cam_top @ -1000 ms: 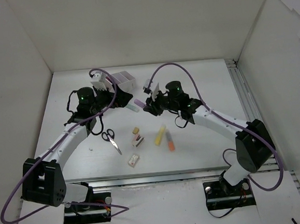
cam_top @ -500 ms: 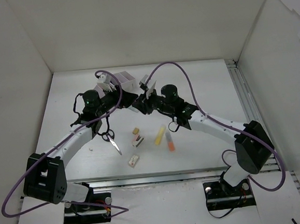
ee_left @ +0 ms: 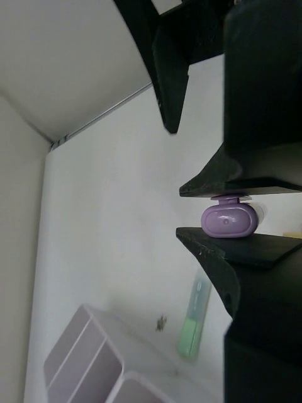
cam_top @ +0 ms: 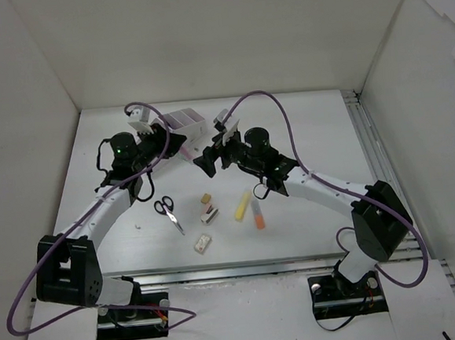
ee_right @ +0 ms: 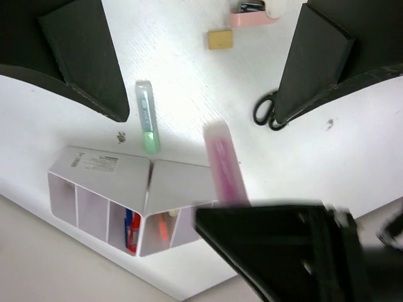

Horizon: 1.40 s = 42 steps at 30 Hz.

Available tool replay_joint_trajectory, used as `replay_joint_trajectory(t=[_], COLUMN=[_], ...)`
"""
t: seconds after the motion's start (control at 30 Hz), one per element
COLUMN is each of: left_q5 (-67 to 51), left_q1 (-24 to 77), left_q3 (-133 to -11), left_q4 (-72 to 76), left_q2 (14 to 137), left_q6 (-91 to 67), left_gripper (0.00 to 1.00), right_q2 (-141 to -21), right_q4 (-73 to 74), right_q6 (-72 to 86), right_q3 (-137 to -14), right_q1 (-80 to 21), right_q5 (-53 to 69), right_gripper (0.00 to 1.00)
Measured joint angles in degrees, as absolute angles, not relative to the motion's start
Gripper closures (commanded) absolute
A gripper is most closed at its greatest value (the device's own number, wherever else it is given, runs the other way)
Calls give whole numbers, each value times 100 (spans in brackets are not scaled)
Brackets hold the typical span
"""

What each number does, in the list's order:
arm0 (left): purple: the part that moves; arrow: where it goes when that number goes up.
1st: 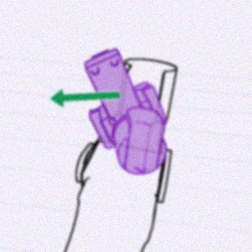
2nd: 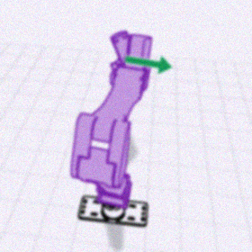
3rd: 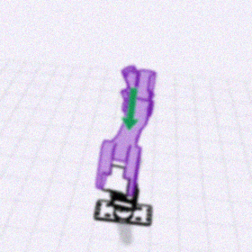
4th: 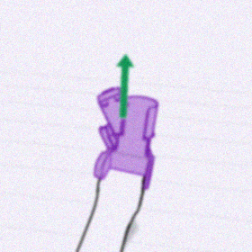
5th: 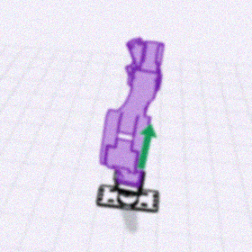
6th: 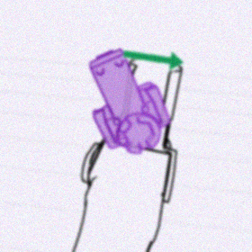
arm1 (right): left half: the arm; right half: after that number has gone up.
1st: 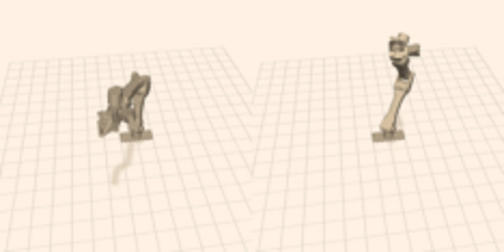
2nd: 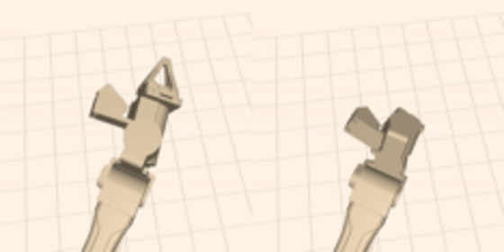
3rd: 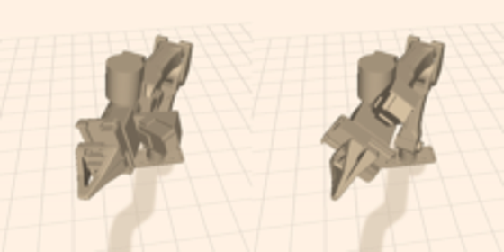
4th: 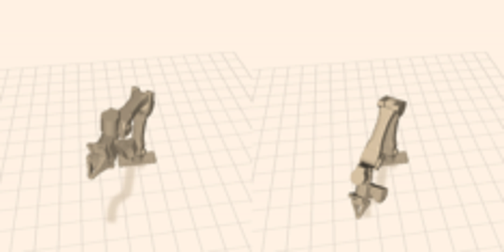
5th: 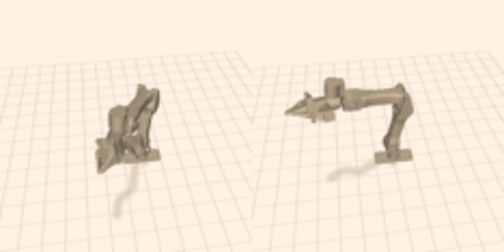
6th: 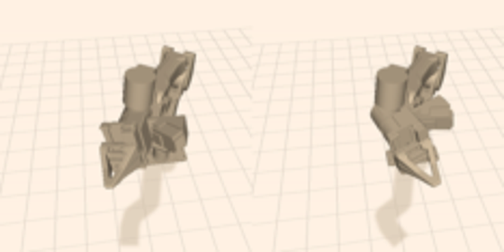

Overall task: Sort the stationery into containers
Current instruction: Place the stationery in the storage box, then pick up the stationery from the center of the board.

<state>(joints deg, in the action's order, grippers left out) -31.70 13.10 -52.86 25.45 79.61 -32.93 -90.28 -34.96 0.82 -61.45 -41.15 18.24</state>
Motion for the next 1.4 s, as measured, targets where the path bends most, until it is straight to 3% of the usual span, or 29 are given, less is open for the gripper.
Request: replay_joint_trajectory(t=[0.37, 0.77, 0.87, 0.9, 0.97, 1.0, 1.07, 1.23, 1.27, 1.4], left_q5=[-1970, -965, -875, -851, -799, -768, -735, -696, -696, -696], left_q1=[132, 56, 56, 56, 56, 56, 56, 56, 56, 56], left_q3=[-6130, -7185, -7190, -7192, -7190, -7190, -7190, -7111, -7089, -6982], left_q4=[2248, 2025, 1916, 1885, 1848, 1846, 1863, 1824, 1804, 1651], left_q2=[8191, 10112, 10396, 10451, 10490, 10488, 10462, 10232, 10151, 9699], left_q6=[-2377, -2067, -2174, -2209, -2281, -2311, -2362, -2460, -2467, -2512], left_gripper=[100, 100, 85, 70, 61, 47, 33, 19, 10, 1], right_q2=[-10066, -10656, -11043, -11170, -11443, -11570, -11813, -12438, -12584, -12982], right_q4=[-3420, -2689, -2357, -2246, -2029, -1959, -1806, -1422, -1297, -840], right_q6=[134, -460, -679, -744, -864, -921, -1022, -1177, -1205, -1258], right_q3=[-6165, -7188, -7682, -7815, -8051, -8145, -8285, -8827, -9030, -9741], right_q1=[-3312, -3223, -3223, -3223, -3247, -3269, -3301, -3479, -3507, -3616], right_q5=[2423, 2257, 2228, 2233, 2231, 2222, 2189, 2082, 2058, 1909], right_gripper=[2, 2, 2, 2, 2, 2, 2, 2, 2, 2])
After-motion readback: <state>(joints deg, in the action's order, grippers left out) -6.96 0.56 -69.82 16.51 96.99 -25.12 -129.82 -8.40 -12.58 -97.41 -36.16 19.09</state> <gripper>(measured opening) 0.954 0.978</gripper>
